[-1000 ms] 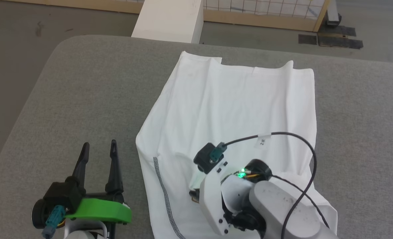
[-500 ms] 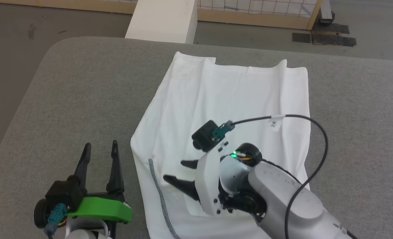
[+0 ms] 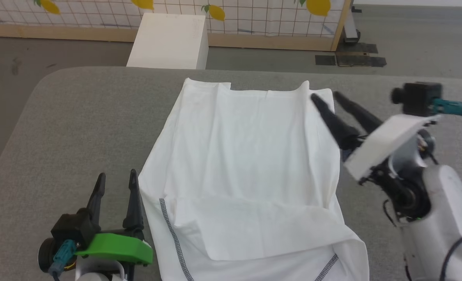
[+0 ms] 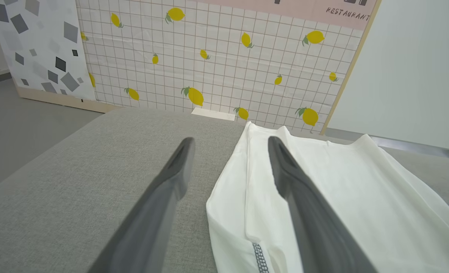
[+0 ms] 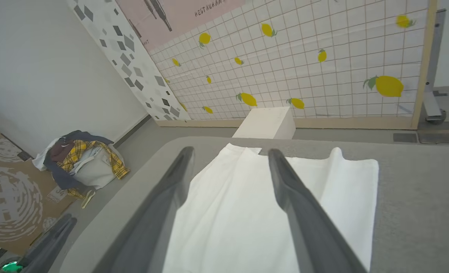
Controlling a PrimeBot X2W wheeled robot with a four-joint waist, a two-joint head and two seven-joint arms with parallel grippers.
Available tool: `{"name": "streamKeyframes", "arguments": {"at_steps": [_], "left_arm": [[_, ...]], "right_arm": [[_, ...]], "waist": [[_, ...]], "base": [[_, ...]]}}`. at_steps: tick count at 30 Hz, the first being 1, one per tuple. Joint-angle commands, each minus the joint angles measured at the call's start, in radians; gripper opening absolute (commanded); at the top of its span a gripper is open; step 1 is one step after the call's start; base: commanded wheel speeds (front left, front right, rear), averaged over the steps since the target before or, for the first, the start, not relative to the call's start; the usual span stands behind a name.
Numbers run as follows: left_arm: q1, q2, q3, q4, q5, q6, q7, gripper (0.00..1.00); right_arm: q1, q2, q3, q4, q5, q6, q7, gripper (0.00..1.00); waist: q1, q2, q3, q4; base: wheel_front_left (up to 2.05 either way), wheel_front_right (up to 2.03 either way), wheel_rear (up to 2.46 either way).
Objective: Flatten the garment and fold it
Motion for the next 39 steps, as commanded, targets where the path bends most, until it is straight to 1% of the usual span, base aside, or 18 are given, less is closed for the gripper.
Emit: {"name": "streamKeyframes", "arguments": {"at_steps": [1, 3, 5, 7, 9, 12, 16, 18, 24, 29, 34, 36, 39], "left_arm": [[0.008, 0.006, -0.004, 0.000, -0.002, 0.005, 0.003, 1.00], [0.008, 0.006, -0.006, 0.002, -0.004, 0.006, 0.006, 1.00], [0.005, 0.007, -0.007, 0.008, -0.007, 0.006, 0.008, 1.00], [-0.001, 0.006, -0.007, 0.011, -0.010, 0.008, 0.010, 1.00], [-0.013, 0.008, -0.008, 0.019, -0.012, 0.009, 0.016, 1.00], [-0.056, 0.010, -0.013, 0.034, -0.016, 0.008, 0.037, 1.00], [-0.186, 0.016, -0.017, 0.091, -0.029, 0.004, 0.106, 1.00], [-0.279, 0.023, -0.019, 0.138, -0.039, -0.001, 0.163, 1.00], [-0.609, 0.066, -0.033, 0.330, -0.053, -0.014, 0.384, 1.00], [-0.818, 0.098, -0.035, 0.507, -0.060, 0.005, 0.579, 1.00], [-0.910, 0.133, -0.072, 0.626, -0.029, 0.033, 0.773, 1.00], [-0.926, 0.141, -0.082, 0.653, -0.019, 0.048, 0.825, 1.00], [-0.935, 0.142, -0.095, 0.672, -0.015, 0.054, 0.874, 1.00]], "right_arm": [[0.032, -0.003, -0.045, -0.017, -0.019, -0.001, -0.009, 1.00], [0.079, -0.001, -0.146, -0.048, -0.053, -0.001, -0.009, 1.00], [0.118, 0.007, -0.225, -0.072, -0.079, -0.001, -0.001, 1.00], [0.150, 0.014, -0.282, -0.095, -0.108, -0.001, 0.014, 1.00], [0.173, 0.024, -0.324, -0.113, -0.131, -0.001, 0.028, 1.00], [0.190, 0.033, -0.362, -0.138, -0.157, -0.001, 0.048, 1.00], [0.189, 0.040, -0.397, -0.171, -0.183, -0.001, 0.074, 1.00], [0.180, 0.041, -0.408, -0.190, -0.192, -0.001, 0.090, 1.00], [0.136, 0.033, -0.422, -0.246, -0.203, -0.001, 0.134, 1.00], [0.107, 0.033, -0.413, -0.269, -0.200, -0.001, 0.142, 1.00], [0.094, 0.029, -0.416, -0.274, -0.194, -0.001, 0.131, 1.00], [0.092, 0.025, -0.418, -0.274, -0.191, -0.001, 0.125, 1.00], [0.089, 0.020, -0.422, -0.277, -0.188, -0.001, 0.120, 1.00]], "waist": [[0.0000, 0.0102, -0.003, -0.007], [0.0000, 0.0102, 0.000, -0.012], [0.0000, 0.0102, 0.002, -0.016], [0.0000, 0.0102, 0.008, -0.023], [0.0000, 0.0102, 0.018, -0.031], [0.0000, 0.0102, 0.043, -0.038], [0.0000, 0.0102, 0.095, -0.042], [0.0000, 0.0102, 0.129, -0.045], [0.0000, 0.0102, 0.260, -0.073], [0.0000, 0.0102, 0.354, -0.118], [0.0000, 0.0102, 0.406, -0.142], [0.0000, 0.0102, 0.415, -0.144], [0.0000, 0.0102, 0.424, -0.144]], "base": [[0.00, 0.00, 0.00], [0.00, 0.00, 0.00], [0.00, 0.00, 0.00], [0.00, 0.00, 0.00], [0.00, 0.00, 0.00], [0.00, 0.00, 0.00], [0.00, 0.00, 0.00], [0.00, 0.00, 0.00], [0.00, 0.00, 0.00], [0.00, 0.00, 0.00], [0.00, 0.00, 0.00], [0.00, 0.00, 0.00], [0.00, 0.00, 0.00]]}}
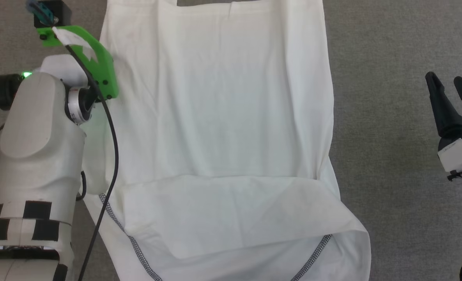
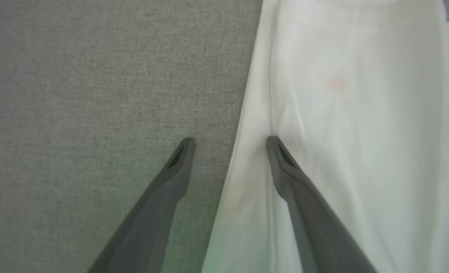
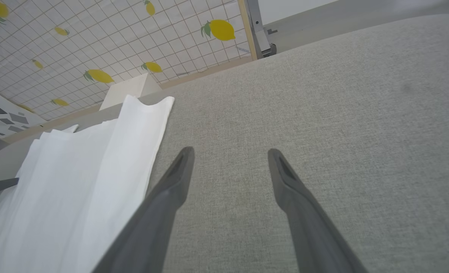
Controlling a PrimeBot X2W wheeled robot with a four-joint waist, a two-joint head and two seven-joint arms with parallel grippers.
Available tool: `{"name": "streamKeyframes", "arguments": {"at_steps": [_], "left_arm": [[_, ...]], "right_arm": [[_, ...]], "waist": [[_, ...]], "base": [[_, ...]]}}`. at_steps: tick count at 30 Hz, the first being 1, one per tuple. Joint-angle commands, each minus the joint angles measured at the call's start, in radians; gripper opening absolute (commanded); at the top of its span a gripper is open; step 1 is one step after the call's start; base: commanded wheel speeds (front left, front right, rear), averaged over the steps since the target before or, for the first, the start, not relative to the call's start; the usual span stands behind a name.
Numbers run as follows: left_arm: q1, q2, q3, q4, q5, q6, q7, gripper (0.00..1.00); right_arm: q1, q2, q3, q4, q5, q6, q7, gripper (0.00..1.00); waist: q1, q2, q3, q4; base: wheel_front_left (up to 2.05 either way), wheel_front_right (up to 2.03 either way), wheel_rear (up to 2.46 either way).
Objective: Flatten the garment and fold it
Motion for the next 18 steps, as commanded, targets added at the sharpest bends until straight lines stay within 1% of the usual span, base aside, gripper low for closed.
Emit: {"name": "streamKeyframes", "arguments": {"at_steps": [1, 2, 5, 6, 7, 8, 13, 18], "left_arm": [[0.007, 0.000, -0.014, 0.018, 0.010, 0.007, 0.020, 1.00], [0.014, 0.003, -0.033, 0.035, 0.024, 0.020, 0.056, 1.00], [0.022, -0.003, -0.036, 0.048, 0.016, 0.029, 0.099, 1.00], [0.024, -0.002, -0.038, 0.049, 0.018, 0.032, 0.104, 0.52], [0.027, -0.004, -0.039, 0.049, 0.014, 0.033, 0.114, 0.22], [0.028, -0.006, -0.037, 0.046, 0.008, 0.033, 0.117, 0.00], [0.037, -0.019, -0.031, 0.027, -0.026, 0.011, 0.129, 0.00], [0.036, -0.023, -0.007, -0.001, -0.056, 0.004, 0.078, 0.00]], "right_arm": [[-0.020, -0.003, -0.004, -0.009, 0.007, -0.001, -0.008, 1.00], [-0.022, -0.001, -0.005, -0.015, 0.009, -0.001, -0.008, 1.00], [-0.022, 0.000, -0.003, -0.018, 0.009, -0.001, -0.007, 1.00], [-0.021, 0.000, -0.003, -0.019, 0.009, -0.001, -0.007, 1.00], [-0.021, 0.000, -0.002, -0.020, 0.008, -0.001, -0.006, 1.00], [-0.021, 0.000, -0.001, -0.020, 0.008, -0.001, -0.006, 1.00], [-0.023, -0.003, -0.006, -0.017, 0.009, -0.001, -0.008, 1.00], [-0.024, -0.003, -0.002, -0.011, 0.004, -0.001, -0.009, 1.00]], "waist": [[-0.0001, 0.0102, 0.031, -0.022], [-0.0001, 0.0102, 0.034, -0.020], [-0.0001, 0.0102, 0.035, -0.018], [-0.0001, 0.0102, 0.035, -0.018], [-0.0001, 0.0102, 0.036, -0.017], [-0.0001, 0.0102, 0.036, -0.016], [-0.0001, 0.0102, 0.036, -0.011], [-0.0001, 0.0102, 0.030, -0.008]], "base": [[0.00, 0.00, 0.00], [0.00, 0.00, 0.00], [0.00, 0.00, 0.00], [0.00, 0.00, 0.00], [0.00, 0.00, 0.00], [0.00, 0.00, 0.00], [0.00, 0.00, 0.00], [0.00, 0.00, 0.00]]}}
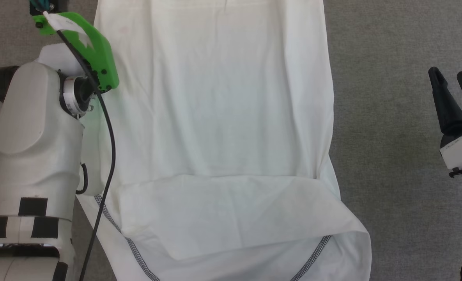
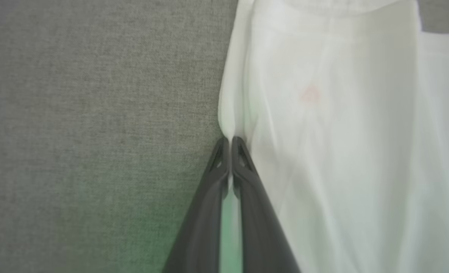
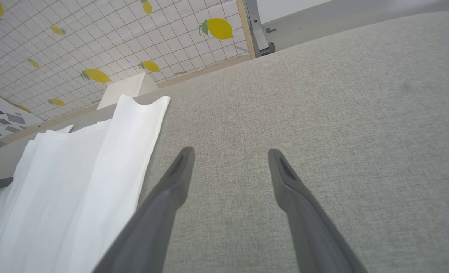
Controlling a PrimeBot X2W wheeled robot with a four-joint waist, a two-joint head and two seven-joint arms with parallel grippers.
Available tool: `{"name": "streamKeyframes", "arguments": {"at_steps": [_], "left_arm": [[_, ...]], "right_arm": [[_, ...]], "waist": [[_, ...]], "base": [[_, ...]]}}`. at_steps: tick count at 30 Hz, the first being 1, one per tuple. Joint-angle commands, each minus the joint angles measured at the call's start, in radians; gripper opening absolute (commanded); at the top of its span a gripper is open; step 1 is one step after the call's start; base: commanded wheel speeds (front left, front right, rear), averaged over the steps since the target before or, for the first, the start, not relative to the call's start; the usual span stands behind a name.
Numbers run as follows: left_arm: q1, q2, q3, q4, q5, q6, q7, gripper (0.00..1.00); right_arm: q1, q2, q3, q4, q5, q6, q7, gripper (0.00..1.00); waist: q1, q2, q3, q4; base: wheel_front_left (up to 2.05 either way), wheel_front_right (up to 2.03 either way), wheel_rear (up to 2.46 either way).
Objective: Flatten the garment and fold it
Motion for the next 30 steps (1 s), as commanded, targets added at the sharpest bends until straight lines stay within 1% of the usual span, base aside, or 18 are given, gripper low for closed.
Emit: {"name": "streamKeyframes", "arguments": {"at_steps": [1, 5, 7, 13, 18, 22, 25, 30], "left_arm": [[0.059, -0.023, 0.007, 0.021, -0.023, -0.001, -0.012, 0.00], [0.054, -0.035, 0.067, -0.018, -0.082, 0.000, -0.087, 0.00], [0.051, -0.029, 0.085, -0.037, -0.098, -0.006, -0.108, 0.00], [0.054, 0.001, 0.113, -0.122, -0.124, -0.023, -0.128, 0.00], [0.064, 0.021, 0.120, -0.200, -0.129, -0.022, -0.129, 0.00], [0.069, 0.018, 0.103, -0.264, -0.132, -0.040, -0.122, 0.00], [0.070, 0.002, 0.071, -0.306, -0.134, -0.063, -0.115, 0.00], [0.077, -0.046, -0.008, -0.363, -0.148, -0.122, -0.091, 0.00]], "right_arm": [[-0.014, 0.000, 0.004, 0.004, -0.003, -0.001, -0.009, 1.00], [-0.009, -0.002, 0.004, 0.021, -0.009, -0.001, -0.014, 1.00], [-0.005, -0.003, 0.002, 0.031, -0.012, -0.001, -0.015, 1.00], [0.004, 0.001, 0.007, 0.055, -0.014, -0.001, -0.022, 1.00], [0.018, 0.008, 0.015, 0.085, -0.018, -0.001, -0.032, 1.00], [0.030, 0.013, 0.017, 0.108, -0.016, -0.001, -0.042, 1.00], [0.043, 0.018, 0.015, 0.122, -0.016, -0.001, -0.048, 1.00], [0.067, 0.026, 0.011, 0.142, -0.017, -0.001, -0.054, 1.00]], "waist": [[-0.0001, 0.0102, -0.007, 0.002], [-0.0001, 0.0102, -0.032, 0.013], [-0.0001, 0.0102, -0.048, 0.022], [-0.0001, 0.0102, -0.100, 0.044], [-0.0001, 0.0102, -0.153, 0.052], [-0.0001, 0.0102, -0.194, 0.051], [-0.0001, 0.0102, -0.227, 0.047], [-0.0001, 0.0102, -0.284, 0.034]], "base": [[0.00, 0.00, 0.00], [0.00, 0.00, 0.00], [0.00, 0.00, 0.00], [0.00, 0.00, 0.00], [0.00, 0.00, 0.00], [0.00, 0.00, 0.00], [0.00, 0.00, 0.00], [0.00, 0.00, 0.00]]}}
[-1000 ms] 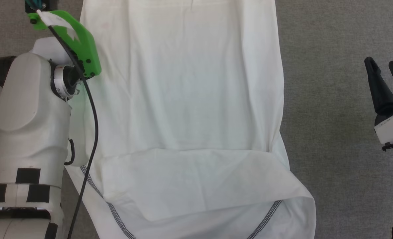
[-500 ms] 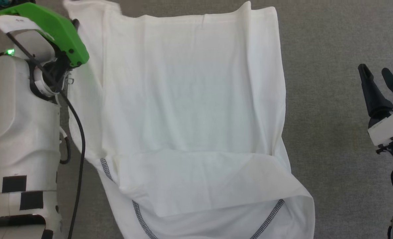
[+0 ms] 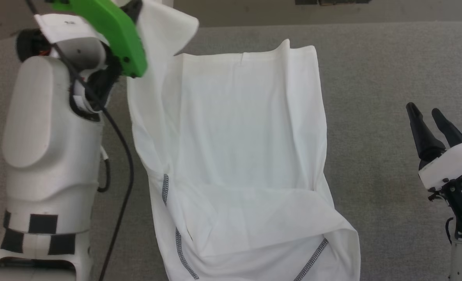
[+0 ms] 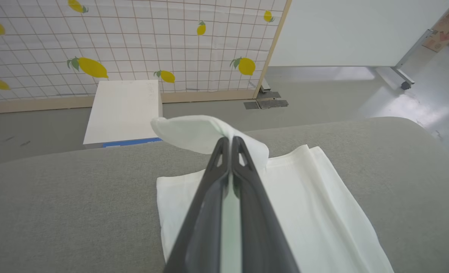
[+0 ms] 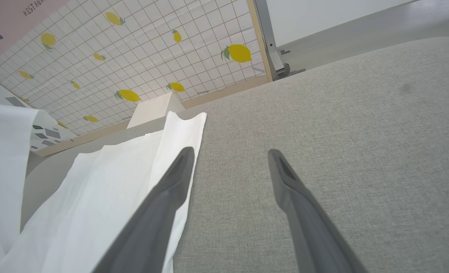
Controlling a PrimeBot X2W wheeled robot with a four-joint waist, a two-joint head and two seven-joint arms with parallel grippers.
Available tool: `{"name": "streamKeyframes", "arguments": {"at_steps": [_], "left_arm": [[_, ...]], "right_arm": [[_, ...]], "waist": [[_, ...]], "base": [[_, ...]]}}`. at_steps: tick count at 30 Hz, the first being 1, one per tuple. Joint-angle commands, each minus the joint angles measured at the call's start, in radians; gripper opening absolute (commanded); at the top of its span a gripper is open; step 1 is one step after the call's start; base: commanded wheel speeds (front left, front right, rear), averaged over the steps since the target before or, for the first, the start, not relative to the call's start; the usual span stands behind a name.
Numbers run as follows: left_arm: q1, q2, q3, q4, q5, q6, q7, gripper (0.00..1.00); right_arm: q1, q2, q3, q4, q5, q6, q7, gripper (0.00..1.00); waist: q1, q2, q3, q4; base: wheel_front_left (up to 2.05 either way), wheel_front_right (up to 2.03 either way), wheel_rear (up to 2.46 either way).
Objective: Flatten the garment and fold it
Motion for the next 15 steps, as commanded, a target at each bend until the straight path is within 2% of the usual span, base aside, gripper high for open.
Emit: {"name": "streamKeyframes", "arguments": {"at_steps": [1, 6, 15], "left_arm": [[0.020, -0.018, -0.024, -0.012, -0.012, -0.017, 0.009, 0.00], [0.095, -0.077, -0.148, -0.066, -0.055, -0.060, 0.044, 0.00], [0.321, -0.125, -0.369, -0.197, -0.166, -0.076, 0.039, 0.00]], "right_arm": [[0.015, 0.003, -0.002, 0.004, -0.006, -0.001, -0.006, 1.00], [0.044, 0.010, -0.015, 0.013, -0.010, -0.001, -0.006, 1.00], [0.087, 0.021, -0.038, 0.022, -0.021, -0.001, 0.003, 1.00]], "waist": [[0.0000, 0.0102, -0.045, -0.011], [0.0000, 0.0102, -0.089, -0.017], [0.0000, 0.0102, -0.125, 0.000]], "base": [[0.00, 0.00, 0.00], [0.00, 0.00, 0.00], [0.00, 0.00, 0.00]]}}
